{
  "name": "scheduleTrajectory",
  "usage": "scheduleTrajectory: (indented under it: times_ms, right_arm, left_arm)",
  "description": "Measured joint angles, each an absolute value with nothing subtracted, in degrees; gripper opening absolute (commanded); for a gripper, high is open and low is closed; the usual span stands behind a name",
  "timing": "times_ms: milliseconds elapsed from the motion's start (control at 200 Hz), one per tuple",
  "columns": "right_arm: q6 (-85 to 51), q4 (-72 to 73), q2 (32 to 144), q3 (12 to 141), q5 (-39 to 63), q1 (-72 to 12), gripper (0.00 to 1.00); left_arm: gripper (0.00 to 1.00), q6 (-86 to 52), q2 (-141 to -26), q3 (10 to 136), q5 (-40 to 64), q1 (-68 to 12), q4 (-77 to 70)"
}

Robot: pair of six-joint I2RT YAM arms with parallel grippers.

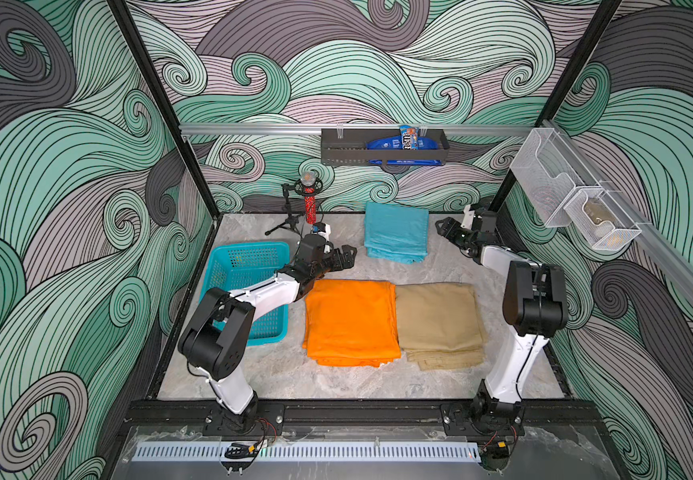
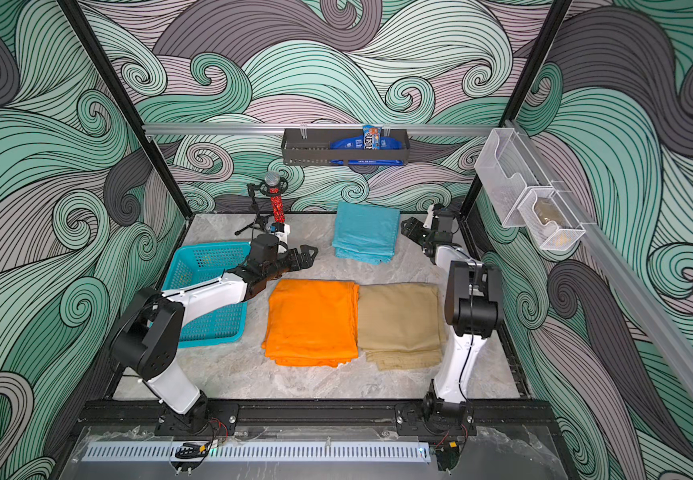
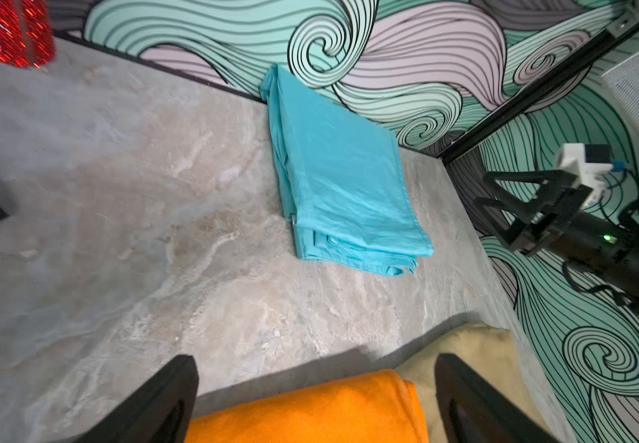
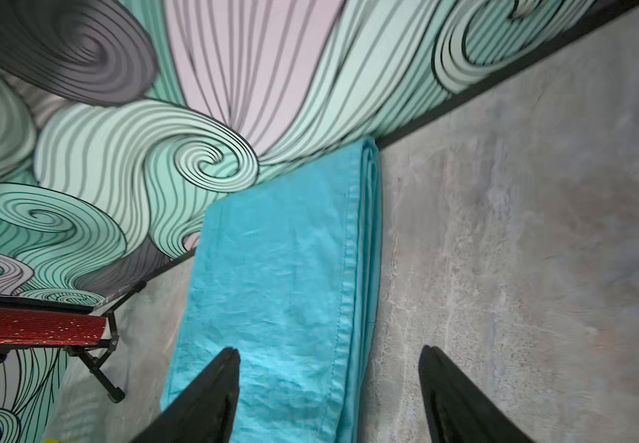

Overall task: Put the folded long pants in the basket
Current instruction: Move the long pant to the center of the board.

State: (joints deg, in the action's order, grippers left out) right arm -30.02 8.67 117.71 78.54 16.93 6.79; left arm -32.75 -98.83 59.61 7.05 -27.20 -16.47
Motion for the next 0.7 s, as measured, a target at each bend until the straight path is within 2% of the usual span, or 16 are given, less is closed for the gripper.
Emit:
scheduleTrajectory:
  times_ms: [175, 385, 470, 535, 610, 700]
  right_arm:
    - [-30.46, 2.96, 125.86, 84.51, 18.92, 5.02, 0.77]
    - [-30.83, 0.78, 130.23, 88.86, 20.97, 2.48, 0.77]
    - [-30.98, 0.84, 130.67, 89.43, 21.12, 1.17, 0.72]
    - [-31.44, 0.69, 131.13, 89.80, 21.17, 0.25, 0.61]
    - [-31.92, 0.43, 131.87, 90.43, 21.30, -0.54, 0.41]
    - [-33.15, 0.14, 132.60, 90.65, 21.65, -1.06, 0.12]
  left_arm:
    - [0.99, -34.20, -100.03, 61.08, 9.34, -27.20, -16.16]
    - [0.99, -34.15, -99.96, 61.08, 10.81, -27.20, -15.35]
    - [0.99, -34.13, -99.85, 61.08, 10.98, -27.20, -15.00]
    - [0.99, -34.11, -99.77, 61.06, 10.96, -27.18, -14.98]
    - [0.99, -34.06, -99.50, 60.99, 10.96, -27.18, -14.96]
    - [0.99, -34.02, -99.07, 60.88, 10.96, -27.18, -15.25]
